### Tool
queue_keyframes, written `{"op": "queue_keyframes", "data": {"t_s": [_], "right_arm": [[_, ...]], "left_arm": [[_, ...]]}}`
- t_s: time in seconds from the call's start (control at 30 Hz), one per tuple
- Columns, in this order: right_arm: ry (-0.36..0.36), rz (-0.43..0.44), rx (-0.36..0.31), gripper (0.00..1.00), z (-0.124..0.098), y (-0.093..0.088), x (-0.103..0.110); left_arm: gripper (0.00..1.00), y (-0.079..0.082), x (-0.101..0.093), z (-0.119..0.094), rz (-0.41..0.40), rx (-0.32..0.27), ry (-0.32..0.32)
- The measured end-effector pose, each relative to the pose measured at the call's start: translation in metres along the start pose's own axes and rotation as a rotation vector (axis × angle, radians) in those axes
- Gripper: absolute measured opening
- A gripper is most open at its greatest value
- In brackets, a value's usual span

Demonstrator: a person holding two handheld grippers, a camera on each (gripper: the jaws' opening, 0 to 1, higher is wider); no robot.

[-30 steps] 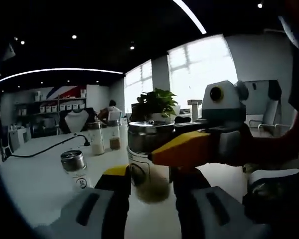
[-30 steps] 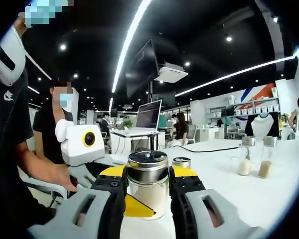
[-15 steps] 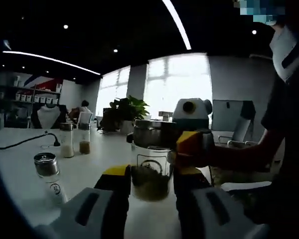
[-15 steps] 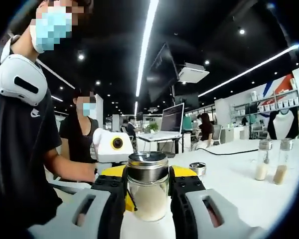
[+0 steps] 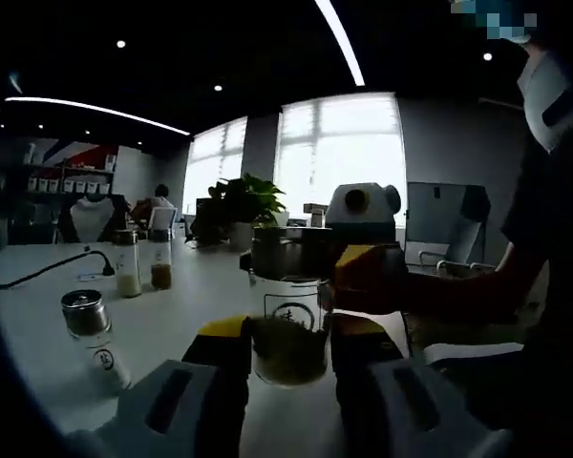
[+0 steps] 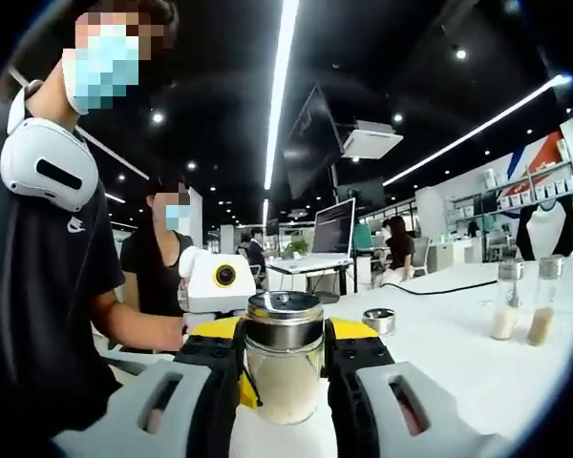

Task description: Rotate the seasoning bottle until the label or dispensing opening points toward the visible target arrow and the bottle remains upright within the marked orientation range

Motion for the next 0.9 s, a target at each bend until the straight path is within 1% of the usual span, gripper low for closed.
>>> {"op": "queue_keyframes", "data": {"t_s": [0.03, 0.07, 0.1, 0.13, 0.2, 0.23, 0.3, 0.37, 0.47, 0.6, 0.67, 0.7, 0.77, 0.8, 0.87, 0.9], "right_arm": [[-0.025, -0.015, -0.002, 0.31, 0.002, -0.001, -0.002], [-0.044, -0.029, 0.004, 0.31, 0.003, -0.002, -0.004], [-0.078, -0.059, 0.023, 0.32, 0.005, -0.005, -0.008], [-0.096, -0.073, 0.036, 0.32, 0.006, -0.007, -0.01], [-0.145, -0.103, 0.053, 0.32, 0.009, -0.01, -0.014], [-0.158, -0.107, 0.054, 0.32, 0.011, -0.011, -0.015], [-0.198, -0.118, 0.057, 0.32, 0.013, -0.013, -0.018], [-0.23, -0.127, 0.069, 0.32, 0.015, -0.015, -0.021], [-0.256, -0.126, 0.069, 0.32, 0.017, -0.017, -0.024], [-0.291, -0.08, 0.047, 0.32, 0.017, -0.016, -0.028], [-0.304, -0.078, 0.045, 0.32, 0.019, -0.016, -0.028], [-0.303, -0.118, 0.061, 0.31, 0.018, -0.017, -0.027], [-0.291, -0.139, 0.069, 0.31, 0.018, -0.016, -0.027], [-0.281, -0.135, 0.075, 0.31, 0.017, -0.016, -0.027], [-0.243, -0.099, 0.08, 0.31, 0.014, -0.015, -0.026], [-0.237, -0.098, 0.077, 0.31, 0.013, -0.014, -0.027]], "left_arm": [[0.34, 0.0, 0.002, 0.0, 0.006, 0.0, 0.022], [0.34, -0.002, 0.006, 0.001, 0.034, 0.012, 0.066], [0.34, -0.004, 0.009, 0.001, 0.056, 0.025, 0.093], [0.34, -0.006, 0.012, 0.001, 0.096, 0.045, 0.131], [0.34, -0.008, 0.015, 0.001, 0.125, 0.059, 0.172], [0.34, -0.008, 0.016, 0.002, 0.131, 0.061, 0.182], [0.34, -0.009, 0.022, 0.001, 0.147, 0.066, 0.256], [0.34, -0.012, 0.029, -0.002, 0.192, 0.095, 0.332], [0.34, -0.013, 0.03, -0.002, 0.196, 0.091, 0.379], [0.34, -0.013, 0.032, -0.005, 0.208, 0.087, 0.435], [0.34, -0.013, 0.033, -0.005, 0.214, 0.088, 0.442], [0.34, -0.014, 0.034, -0.005, 0.209, 0.087, 0.439], [0.34, -0.014, 0.033, -0.004, 0.18, 0.066, 0.396], [0.34, -0.015, 0.031, -0.003, 0.145, 0.067, 0.362], [0.34, -0.014, 0.03, -0.003, 0.137, 0.061, 0.334], [0.34, -0.013, 0.029, -0.003, 0.145, 0.059, 0.32]]}}
Point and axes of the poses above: the point that each gripper's makers call its tool centre point, and the gripper's own axes: z roughly forward along the fingers, x roughly to its left, y roughly out of its top, the point moved 2 cm from there along -z, roughly backward along the fingers
